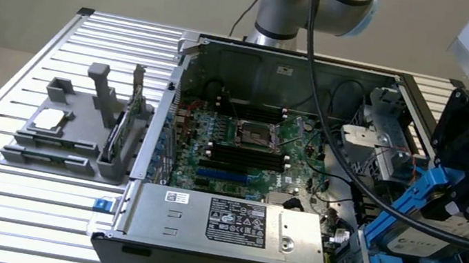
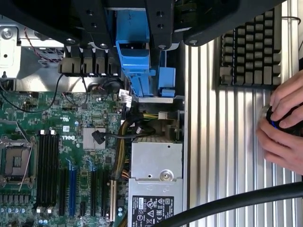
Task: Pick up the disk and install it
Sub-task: 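Pick up the disk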
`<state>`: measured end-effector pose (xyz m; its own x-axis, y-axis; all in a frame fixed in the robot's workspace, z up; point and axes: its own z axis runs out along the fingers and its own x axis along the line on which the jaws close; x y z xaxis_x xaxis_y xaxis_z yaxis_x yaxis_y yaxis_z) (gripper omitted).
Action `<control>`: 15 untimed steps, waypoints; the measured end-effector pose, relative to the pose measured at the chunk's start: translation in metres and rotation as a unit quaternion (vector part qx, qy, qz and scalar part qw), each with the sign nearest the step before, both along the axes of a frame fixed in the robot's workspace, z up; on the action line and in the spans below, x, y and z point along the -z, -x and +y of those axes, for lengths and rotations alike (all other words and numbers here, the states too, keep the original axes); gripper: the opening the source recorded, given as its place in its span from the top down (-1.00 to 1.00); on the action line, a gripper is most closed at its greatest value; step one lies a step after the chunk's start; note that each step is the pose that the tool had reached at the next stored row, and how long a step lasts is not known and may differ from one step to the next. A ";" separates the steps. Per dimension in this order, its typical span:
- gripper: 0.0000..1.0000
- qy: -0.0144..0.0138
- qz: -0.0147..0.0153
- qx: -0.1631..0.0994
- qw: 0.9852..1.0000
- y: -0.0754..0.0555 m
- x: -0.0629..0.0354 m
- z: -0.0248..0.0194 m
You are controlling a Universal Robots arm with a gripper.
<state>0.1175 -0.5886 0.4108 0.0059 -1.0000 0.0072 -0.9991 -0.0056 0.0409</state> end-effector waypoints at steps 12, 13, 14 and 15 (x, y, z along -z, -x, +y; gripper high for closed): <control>0.07 0.012 0.000 0.000 1.000 0.000 0.0125 0.0000; 0.07 0.014 0.000 0.000 1.000 0.000 0.0136 0.0000; 0.07 0.015 0.000 0.000 1.000 0.000 0.0145 0.0000; 0.07 0.016 0.000 0.000 1.000 0.000 0.0155 0.0000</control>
<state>0.1175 -0.5886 0.3953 0.0059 -0.9992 0.0392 -0.9991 -0.0043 0.0410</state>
